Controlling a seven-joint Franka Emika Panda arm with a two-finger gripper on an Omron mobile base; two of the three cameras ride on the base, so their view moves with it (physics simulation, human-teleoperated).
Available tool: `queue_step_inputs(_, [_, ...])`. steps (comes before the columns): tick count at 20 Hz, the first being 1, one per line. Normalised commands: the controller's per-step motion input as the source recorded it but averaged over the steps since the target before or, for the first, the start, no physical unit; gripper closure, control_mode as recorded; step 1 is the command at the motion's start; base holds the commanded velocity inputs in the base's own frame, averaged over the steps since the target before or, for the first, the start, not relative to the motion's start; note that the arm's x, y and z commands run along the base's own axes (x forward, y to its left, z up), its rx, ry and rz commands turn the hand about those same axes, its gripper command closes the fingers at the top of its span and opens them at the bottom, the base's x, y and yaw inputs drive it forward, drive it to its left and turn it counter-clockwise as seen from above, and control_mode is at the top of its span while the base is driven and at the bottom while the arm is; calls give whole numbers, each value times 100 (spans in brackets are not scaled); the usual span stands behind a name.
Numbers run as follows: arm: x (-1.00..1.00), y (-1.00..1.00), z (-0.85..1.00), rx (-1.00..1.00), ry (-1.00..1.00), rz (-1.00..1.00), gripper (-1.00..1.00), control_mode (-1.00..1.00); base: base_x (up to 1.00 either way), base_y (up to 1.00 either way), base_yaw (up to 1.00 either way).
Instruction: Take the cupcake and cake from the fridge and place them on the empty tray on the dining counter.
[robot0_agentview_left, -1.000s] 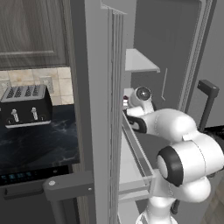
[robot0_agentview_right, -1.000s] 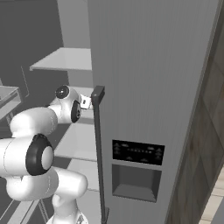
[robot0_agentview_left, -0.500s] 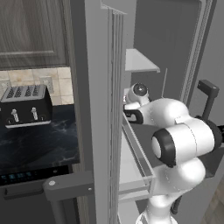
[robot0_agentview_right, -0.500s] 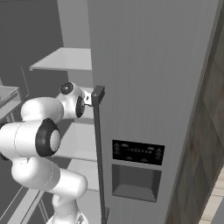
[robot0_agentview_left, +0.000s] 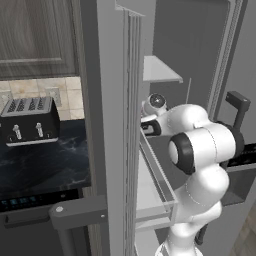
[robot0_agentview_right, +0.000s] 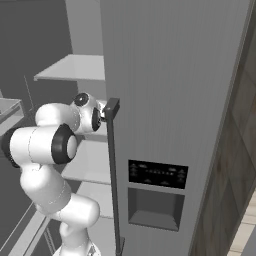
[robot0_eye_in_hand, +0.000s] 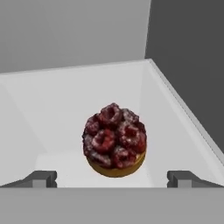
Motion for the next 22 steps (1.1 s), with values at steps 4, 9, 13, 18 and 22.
queue_step_inputs(4, [37,0,-8,0,0,0,-100,-100,0,0,0])
queue_step_inputs(9, [33,0,-14,0,0,0,-100,-100,0,0,0])
queue_step_inputs(13, [28,0,-22,0,0,-1,-100,-100,0,0,0])
queue_step_inputs(18, [29,0,-23,0,0,0,-100,-100,0,0,0])
queue_step_inputs(22, [29,0,-25,0,0,0,-100,-100,0,0,0])
